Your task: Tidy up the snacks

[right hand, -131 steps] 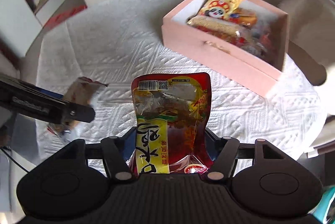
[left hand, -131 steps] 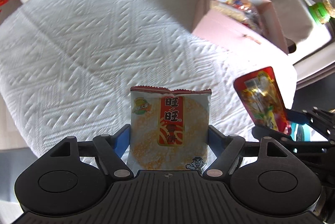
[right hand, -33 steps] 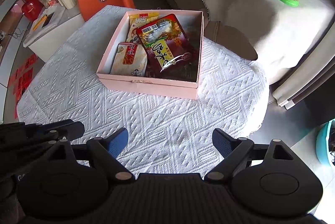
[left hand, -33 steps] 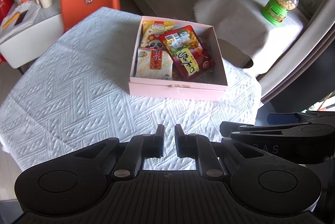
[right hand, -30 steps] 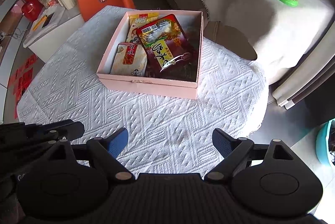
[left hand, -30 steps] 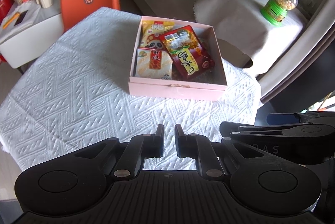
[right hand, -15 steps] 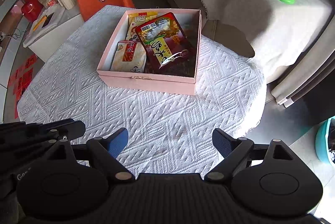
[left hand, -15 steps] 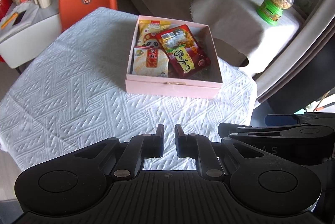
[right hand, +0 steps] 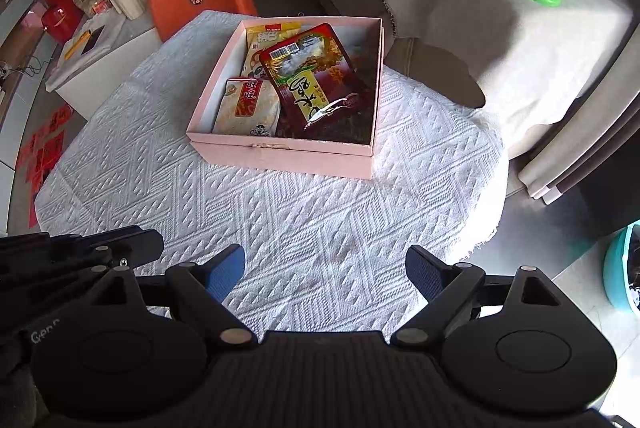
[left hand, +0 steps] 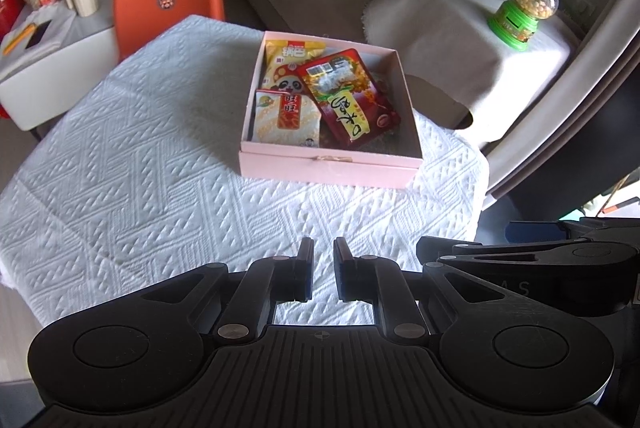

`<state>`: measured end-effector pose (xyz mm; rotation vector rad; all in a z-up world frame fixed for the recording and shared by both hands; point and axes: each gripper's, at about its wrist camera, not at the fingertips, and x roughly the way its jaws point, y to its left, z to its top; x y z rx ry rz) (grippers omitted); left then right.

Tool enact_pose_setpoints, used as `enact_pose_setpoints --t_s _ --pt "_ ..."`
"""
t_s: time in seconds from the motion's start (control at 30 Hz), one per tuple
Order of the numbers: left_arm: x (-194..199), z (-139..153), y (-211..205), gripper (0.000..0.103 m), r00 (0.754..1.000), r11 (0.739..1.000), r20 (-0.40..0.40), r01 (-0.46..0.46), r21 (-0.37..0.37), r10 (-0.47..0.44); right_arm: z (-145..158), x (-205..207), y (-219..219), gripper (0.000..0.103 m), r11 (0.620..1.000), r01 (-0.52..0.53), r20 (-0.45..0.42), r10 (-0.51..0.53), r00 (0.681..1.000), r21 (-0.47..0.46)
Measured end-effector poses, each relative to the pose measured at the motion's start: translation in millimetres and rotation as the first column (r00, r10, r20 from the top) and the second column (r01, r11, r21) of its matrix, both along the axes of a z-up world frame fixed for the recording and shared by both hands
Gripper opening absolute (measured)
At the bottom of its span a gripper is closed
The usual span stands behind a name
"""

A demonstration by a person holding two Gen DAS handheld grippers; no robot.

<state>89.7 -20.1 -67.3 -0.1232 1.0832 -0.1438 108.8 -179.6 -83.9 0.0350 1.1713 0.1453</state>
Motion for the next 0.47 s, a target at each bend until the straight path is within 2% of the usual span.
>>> enact_pose_setpoints --t_s 0.3,0.47 --pt "-1.8 -2.1 1.0 0.014 1.0 1.0 0.008 -0.002 -0.021 0.003 2.2 -3.5 -1.2 0.088 1.0 0.004 0.002 -0.004 1.0 -0.002" --pt "-2.8 -5.0 1.3 0.014 0.999 1.0 0.033 -0.02 0.007 0.02 2.4 -3.5 -1.6 0.088 1.0 0.009 0.002 -0.009 1.0 -0.006"
